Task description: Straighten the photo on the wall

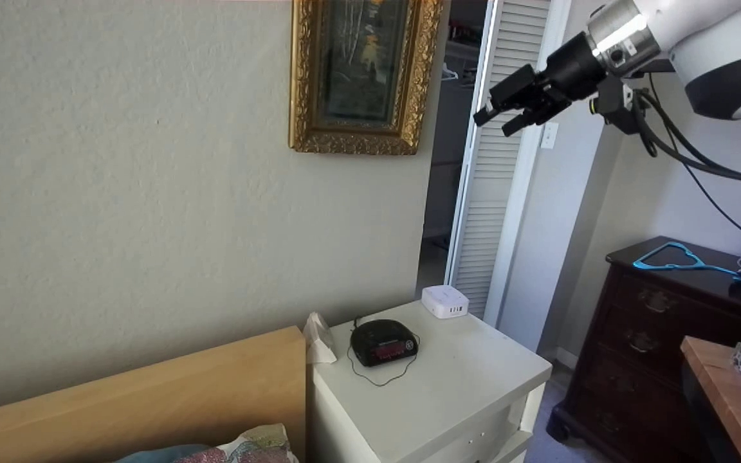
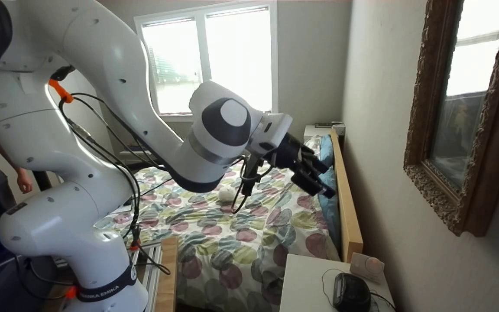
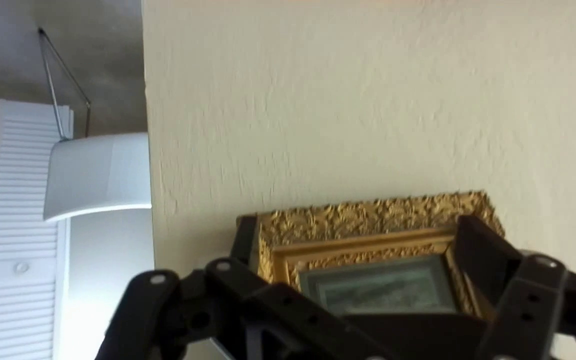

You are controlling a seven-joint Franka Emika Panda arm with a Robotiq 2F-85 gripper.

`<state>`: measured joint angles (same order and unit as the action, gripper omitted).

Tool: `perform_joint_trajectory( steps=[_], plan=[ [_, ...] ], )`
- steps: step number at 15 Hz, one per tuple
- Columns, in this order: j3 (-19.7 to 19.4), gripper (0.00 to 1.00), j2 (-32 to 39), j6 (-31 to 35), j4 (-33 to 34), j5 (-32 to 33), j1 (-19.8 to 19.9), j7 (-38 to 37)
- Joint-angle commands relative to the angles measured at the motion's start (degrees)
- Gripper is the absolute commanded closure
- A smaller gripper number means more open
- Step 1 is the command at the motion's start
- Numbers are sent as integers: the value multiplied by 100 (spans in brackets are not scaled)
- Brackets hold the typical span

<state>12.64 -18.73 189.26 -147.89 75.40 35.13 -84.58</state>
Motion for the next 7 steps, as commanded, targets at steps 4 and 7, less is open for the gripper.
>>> perform_joint_trajectory(
  steps=[4, 7],
  plan=[
    [-1186, 0, -110, -1093, -966, -660, -1486, 1225],
    [-1108, 0, 118, -966, -811, -421, -1383, 981]
  ],
)
